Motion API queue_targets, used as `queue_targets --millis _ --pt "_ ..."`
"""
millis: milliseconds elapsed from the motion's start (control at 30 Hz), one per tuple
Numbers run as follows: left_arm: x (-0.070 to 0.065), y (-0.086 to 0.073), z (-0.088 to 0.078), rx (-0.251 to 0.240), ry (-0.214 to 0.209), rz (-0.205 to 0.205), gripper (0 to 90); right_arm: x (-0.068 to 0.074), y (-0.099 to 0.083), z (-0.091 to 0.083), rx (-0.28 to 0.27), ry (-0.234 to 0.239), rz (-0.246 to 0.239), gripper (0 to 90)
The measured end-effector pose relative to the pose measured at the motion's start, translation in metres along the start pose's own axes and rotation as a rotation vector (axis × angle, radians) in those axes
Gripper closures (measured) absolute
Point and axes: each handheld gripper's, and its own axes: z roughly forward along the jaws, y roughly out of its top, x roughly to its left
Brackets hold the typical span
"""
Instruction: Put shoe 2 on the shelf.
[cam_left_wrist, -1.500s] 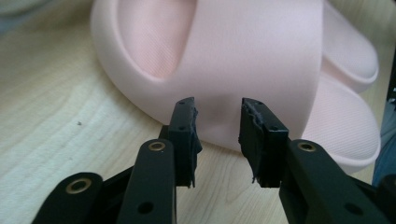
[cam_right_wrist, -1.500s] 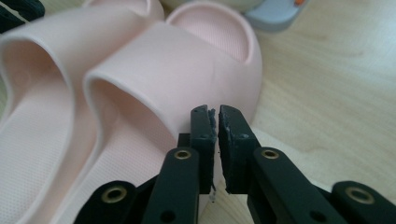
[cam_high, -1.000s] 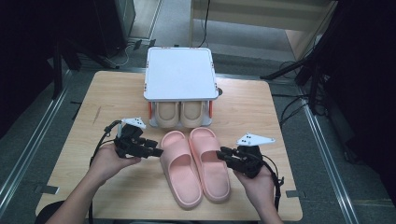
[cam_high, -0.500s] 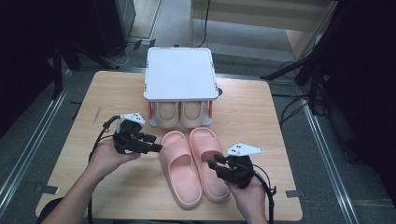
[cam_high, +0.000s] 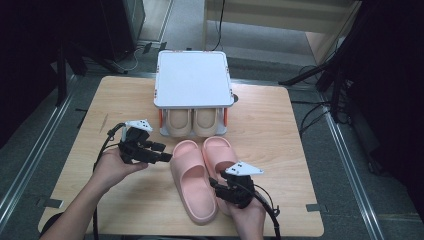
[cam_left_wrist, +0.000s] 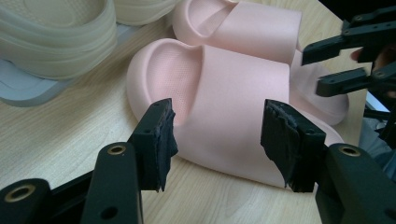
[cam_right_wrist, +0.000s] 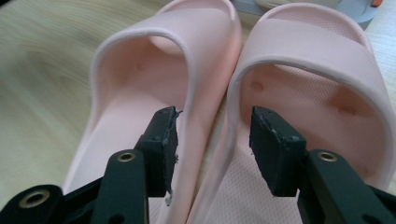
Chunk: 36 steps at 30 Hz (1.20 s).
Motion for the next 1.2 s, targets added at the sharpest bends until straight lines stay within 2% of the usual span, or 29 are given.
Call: queue_targets --millis 100,233,400,600,733,1000,1100,1200 --pt "0.000 0.000 -0.001 -0.001 -0.001 0.003 44.4 0.002 0.003 0.008 -0.005 -0.026 0.002 49.9" --pt "0.001 0.000 0.000 0.002 -0.007 0.005 44.4 0.000 0.007 0.019 -0.007 -0.047 0.033 47.9" --pt "0.002 0.000 0.000 -0.001 -0.008 0.002 44.3 -0.002 0.011 0.035 -0.004 -0.019 0.099 43.6" --pt "0.003 -0.003 -0.002 -0.005 0.004 -0.005 44.3 0.002 0.016 0.048 0.015 -0.036 0.118 43.9" --pt "0.004 -0.004 -0.004 -0.013 0.009 -0.012 44.3 0.003 0.021 0.053 0.023 -0.051 0.124 47.0" --pt "0.006 -0.005 -0.004 -0.015 0.015 -0.018 44.3 0.005 0.023 0.059 0.019 -0.093 0.099 55.3" --pt "0.009 -0.006 -0.008 -0.028 0.026 -0.031 44.3 0.004 0.024 0.057 0.023 -0.110 0.083 62.3" --pt "0.013 -0.007 -0.011 -0.037 0.032 -0.043 44.4 0.002 0.024 0.055 0.019 -0.113 0.097 70.6"
